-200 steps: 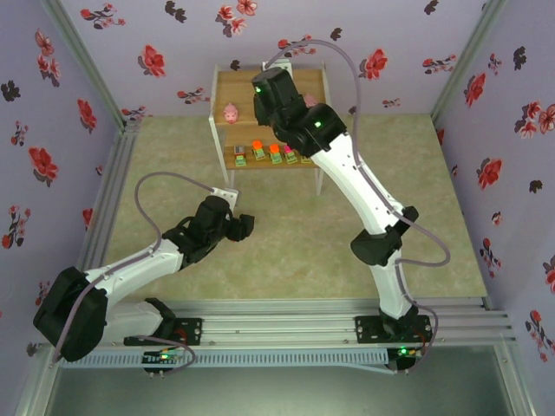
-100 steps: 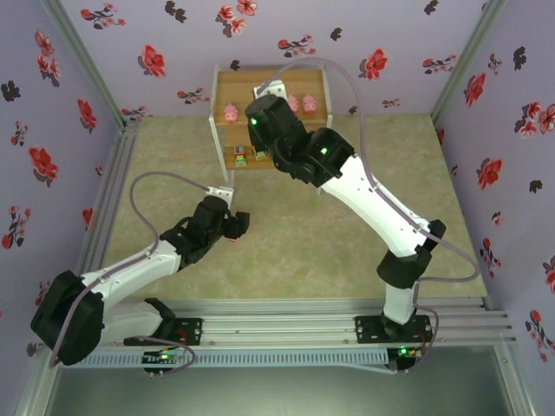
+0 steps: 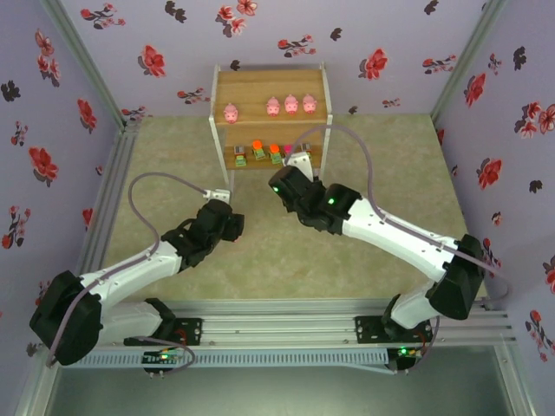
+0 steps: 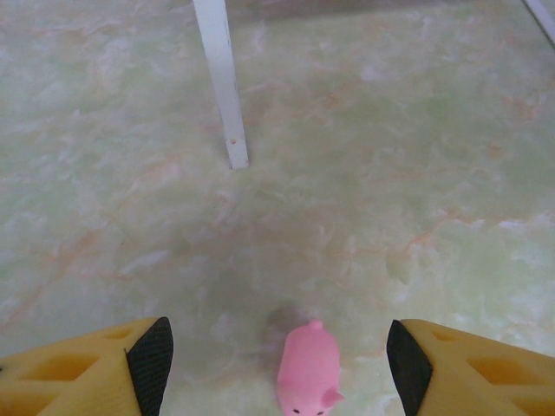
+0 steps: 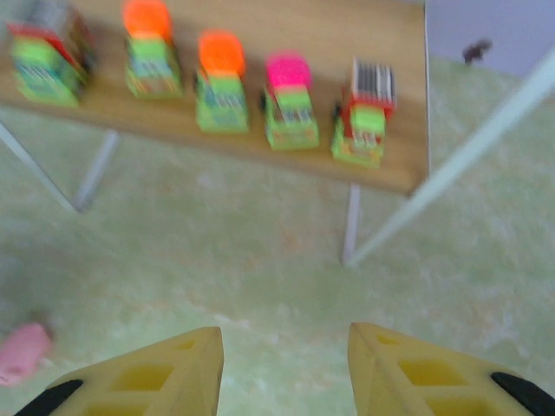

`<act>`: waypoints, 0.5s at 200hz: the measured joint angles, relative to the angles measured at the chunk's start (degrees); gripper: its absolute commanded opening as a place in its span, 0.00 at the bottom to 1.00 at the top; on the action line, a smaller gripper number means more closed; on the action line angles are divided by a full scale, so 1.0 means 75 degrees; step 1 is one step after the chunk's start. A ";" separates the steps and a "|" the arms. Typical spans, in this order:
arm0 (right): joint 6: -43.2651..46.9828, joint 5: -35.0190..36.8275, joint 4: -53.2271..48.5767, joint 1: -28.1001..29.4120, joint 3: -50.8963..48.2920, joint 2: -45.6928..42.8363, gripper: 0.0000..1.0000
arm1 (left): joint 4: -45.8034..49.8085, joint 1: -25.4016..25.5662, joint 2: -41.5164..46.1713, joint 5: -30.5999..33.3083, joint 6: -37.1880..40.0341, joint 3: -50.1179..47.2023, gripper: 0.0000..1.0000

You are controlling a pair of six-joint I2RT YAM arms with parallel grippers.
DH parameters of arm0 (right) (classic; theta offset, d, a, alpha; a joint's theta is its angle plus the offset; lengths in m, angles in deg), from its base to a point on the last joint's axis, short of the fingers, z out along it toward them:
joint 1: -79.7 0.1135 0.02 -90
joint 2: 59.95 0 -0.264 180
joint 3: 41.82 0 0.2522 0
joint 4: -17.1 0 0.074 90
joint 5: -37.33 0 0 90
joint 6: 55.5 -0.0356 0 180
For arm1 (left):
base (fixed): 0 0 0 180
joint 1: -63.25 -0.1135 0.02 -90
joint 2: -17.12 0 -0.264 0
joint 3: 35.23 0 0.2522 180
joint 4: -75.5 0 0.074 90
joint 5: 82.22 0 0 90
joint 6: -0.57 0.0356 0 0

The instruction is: Place and organize the plastic toys onto the shelf

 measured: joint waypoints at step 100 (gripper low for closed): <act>-0.0277 -0.1256 0.2229 -0.1180 -0.3427 -0.0685 0.21 | 0.1201 0.0889 -0.0860 0.0717 -0.1798 0.0195 0.70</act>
